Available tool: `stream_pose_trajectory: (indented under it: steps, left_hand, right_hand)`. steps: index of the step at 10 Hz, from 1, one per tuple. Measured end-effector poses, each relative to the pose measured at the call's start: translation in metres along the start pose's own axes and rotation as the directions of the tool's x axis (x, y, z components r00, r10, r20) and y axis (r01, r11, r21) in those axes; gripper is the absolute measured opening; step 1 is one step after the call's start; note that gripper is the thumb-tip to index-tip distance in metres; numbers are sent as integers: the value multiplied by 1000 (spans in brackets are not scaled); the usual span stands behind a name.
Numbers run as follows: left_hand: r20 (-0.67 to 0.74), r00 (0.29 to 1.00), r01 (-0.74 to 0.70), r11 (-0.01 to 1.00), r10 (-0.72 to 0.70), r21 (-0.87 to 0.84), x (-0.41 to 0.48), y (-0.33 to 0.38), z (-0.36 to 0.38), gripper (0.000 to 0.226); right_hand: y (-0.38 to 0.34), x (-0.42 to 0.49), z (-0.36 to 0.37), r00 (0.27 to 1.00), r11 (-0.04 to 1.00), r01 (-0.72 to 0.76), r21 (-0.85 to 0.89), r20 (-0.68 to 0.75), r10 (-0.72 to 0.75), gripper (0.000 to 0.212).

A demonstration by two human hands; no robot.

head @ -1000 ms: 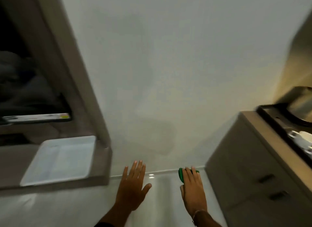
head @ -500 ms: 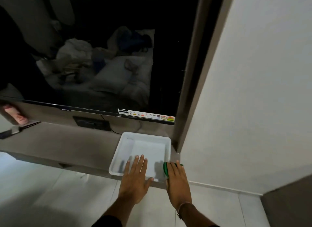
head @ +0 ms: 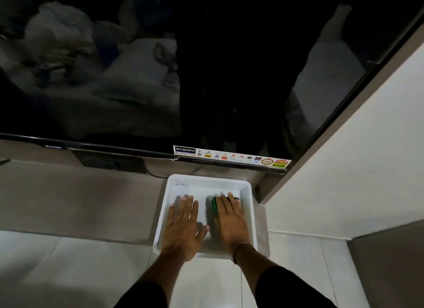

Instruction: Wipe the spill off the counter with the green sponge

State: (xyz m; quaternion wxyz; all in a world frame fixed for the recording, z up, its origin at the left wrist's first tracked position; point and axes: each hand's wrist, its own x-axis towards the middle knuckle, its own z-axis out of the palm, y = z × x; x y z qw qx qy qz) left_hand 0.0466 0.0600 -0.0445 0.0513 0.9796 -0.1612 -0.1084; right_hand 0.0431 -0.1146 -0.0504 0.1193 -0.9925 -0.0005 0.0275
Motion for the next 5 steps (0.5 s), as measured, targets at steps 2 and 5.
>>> stream_pose_trajectory:
  steps: [2, 5]
  left_hand:
    - [39, 999, 2, 1000, -2, -10, 12, -13, 8, 85]
    - [8, 1000, 2, 1000, -2, -12, 2, -3, -7, 89]
  right_hand:
    - [-2, 10, 25, 994, 1000, -18, -17, 109, 20, 76]
    - [-2, 1, 10, 992, 1000, 16, 17, 122, -18, 80]
